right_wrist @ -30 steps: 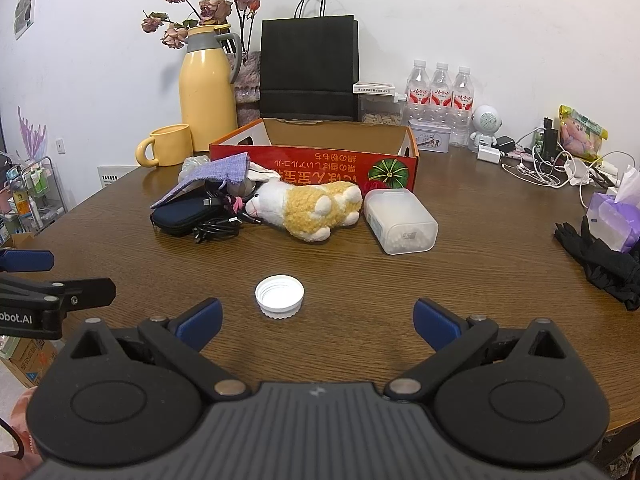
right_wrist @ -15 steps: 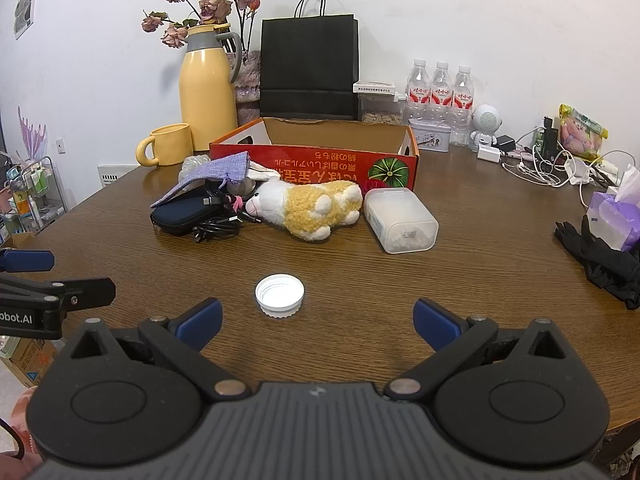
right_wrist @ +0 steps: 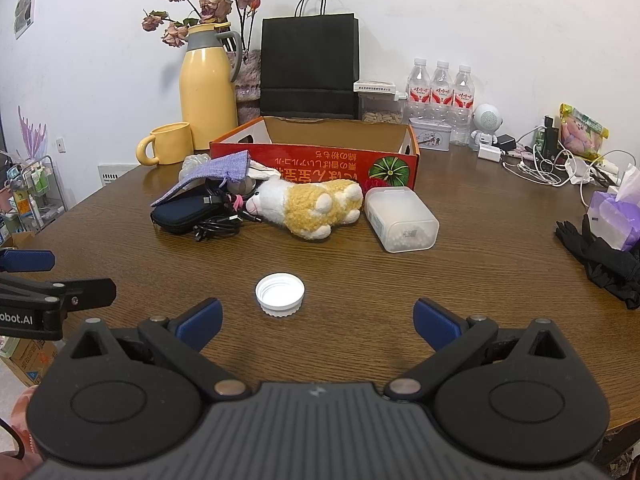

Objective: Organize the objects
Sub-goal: 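Move the right gripper toward the white bottle cap on the table, then grasp the white bottle cap with the right gripper while the left gripper grasps the black cable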

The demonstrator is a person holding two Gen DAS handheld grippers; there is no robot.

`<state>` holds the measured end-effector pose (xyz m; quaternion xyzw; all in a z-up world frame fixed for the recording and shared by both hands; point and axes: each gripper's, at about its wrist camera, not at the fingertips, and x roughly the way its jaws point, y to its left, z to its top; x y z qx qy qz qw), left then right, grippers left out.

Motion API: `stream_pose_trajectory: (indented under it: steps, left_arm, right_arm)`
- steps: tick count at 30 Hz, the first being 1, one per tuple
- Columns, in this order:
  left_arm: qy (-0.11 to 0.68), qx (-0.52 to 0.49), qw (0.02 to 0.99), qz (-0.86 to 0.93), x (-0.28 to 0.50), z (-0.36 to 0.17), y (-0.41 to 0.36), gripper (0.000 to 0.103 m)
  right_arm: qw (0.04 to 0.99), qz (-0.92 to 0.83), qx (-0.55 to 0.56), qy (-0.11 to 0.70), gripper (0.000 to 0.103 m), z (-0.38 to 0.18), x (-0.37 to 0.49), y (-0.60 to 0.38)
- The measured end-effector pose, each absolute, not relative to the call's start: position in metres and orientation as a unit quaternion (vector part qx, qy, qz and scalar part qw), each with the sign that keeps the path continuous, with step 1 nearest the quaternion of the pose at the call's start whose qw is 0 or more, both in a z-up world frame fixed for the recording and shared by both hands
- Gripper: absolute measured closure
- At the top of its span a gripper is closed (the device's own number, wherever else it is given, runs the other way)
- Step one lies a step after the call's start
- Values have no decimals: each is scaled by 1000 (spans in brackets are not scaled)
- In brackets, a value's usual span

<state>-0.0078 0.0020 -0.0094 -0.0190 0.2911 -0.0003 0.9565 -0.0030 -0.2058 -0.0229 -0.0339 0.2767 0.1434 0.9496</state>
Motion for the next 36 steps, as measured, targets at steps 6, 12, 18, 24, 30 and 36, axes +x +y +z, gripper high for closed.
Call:
stream_pose_trajectory:
  steps: [6,12,18,24,30,36]
  left_arm:
    - [296,-22,955,0,-6,-13,2,0]
    - [305,-29,952,0,4,-15,5,0]
    - [314,-34,949,2,14,-18,10,0]
    - [328,-38,944,4,27,-24,14,0]
    - [342,-41,939,10,43,-31,20,0]
    - [351,-39,935,18,65,-37,23,0]
  right_arm:
    - [948,145,-34,282,0,-29,-3,-202]
    - [945,145,-33,290,0,-32,7,-202]
    - [940,150,-36,303,0,-37,17,-199]
    - [934,157,-45,318,0,-44,30,-194]
    - [926,181,-56,328,2,-53,47,-184]
    - [916,202,-60,341,23,-63,68,-173]
